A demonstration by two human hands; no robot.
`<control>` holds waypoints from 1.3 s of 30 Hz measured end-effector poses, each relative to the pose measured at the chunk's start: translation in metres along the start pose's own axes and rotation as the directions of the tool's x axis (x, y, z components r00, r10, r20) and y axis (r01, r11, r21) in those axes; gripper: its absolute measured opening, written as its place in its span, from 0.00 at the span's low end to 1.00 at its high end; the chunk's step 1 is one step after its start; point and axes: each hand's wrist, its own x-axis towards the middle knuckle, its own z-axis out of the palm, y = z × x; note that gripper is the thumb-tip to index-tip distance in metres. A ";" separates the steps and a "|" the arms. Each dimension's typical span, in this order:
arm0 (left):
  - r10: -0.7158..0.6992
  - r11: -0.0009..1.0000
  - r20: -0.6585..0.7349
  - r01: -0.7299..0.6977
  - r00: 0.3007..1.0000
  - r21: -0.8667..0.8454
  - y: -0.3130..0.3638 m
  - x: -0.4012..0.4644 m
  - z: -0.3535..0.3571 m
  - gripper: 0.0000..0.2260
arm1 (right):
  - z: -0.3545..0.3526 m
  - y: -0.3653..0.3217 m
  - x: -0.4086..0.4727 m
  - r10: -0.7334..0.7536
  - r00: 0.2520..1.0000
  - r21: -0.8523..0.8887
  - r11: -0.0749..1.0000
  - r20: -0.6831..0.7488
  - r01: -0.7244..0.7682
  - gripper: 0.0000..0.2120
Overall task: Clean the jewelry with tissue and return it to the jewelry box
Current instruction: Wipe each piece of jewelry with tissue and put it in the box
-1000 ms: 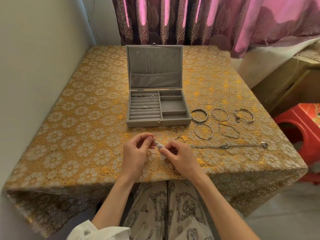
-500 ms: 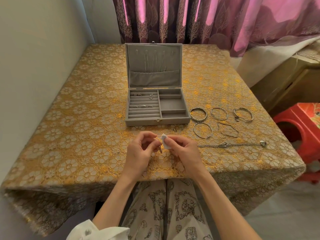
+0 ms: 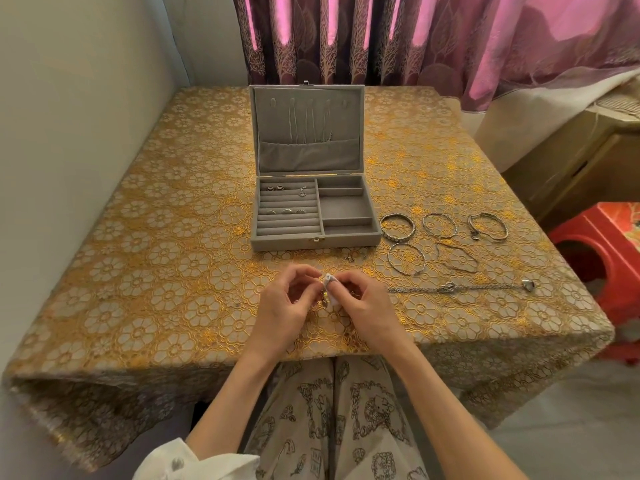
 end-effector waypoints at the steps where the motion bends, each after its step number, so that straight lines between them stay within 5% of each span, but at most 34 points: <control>1: -0.011 1.000 -0.016 0.011 1.000 -0.019 0.001 0.000 -0.001 0.07 | -0.001 -0.001 0.000 0.026 1.000 0.053 0.998 -0.012 -0.025 0.05; 6: -0.053 0.997 -0.095 0.047 0.994 -0.066 0.009 0.003 -0.005 0.09 | -0.011 -0.002 0.002 0.149 0.989 0.347 0.926 0.023 -0.147 0.09; 12: 0.106 0.992 -0.142 -0.094 0.984 0.088 0.025 0.033 -0.013 0.08 | -0.026 -0.019 0.018 0.101 0.989 0.506 0.851 0.108 -0.142 0.11; 19: 0.157 0.940 -0.052 -0.134 0.986 0.313 0.035 0.107 -0.028 0.06 | -0.047 -0.035 0.072 0.036 0.998 0.397 0.916 0.048 -0.052 0.12; 30: 0.085 0.796 0.000 -0.068 0.996 0.601 0.016 0.194 -0.007 0.06 | -0.046 -0.010 0.149 -0.151 0.984 -0.115 0.984 -0.095 0.139 0.06; 39: 0.099 0.737 0.016 -0.084 0.995 0.671 0.004 0.212 -0.003 0.07 | -0.045 0.003 0.158 -0.206 0.965 -0.124 0.975 -0.162 0.187 0.08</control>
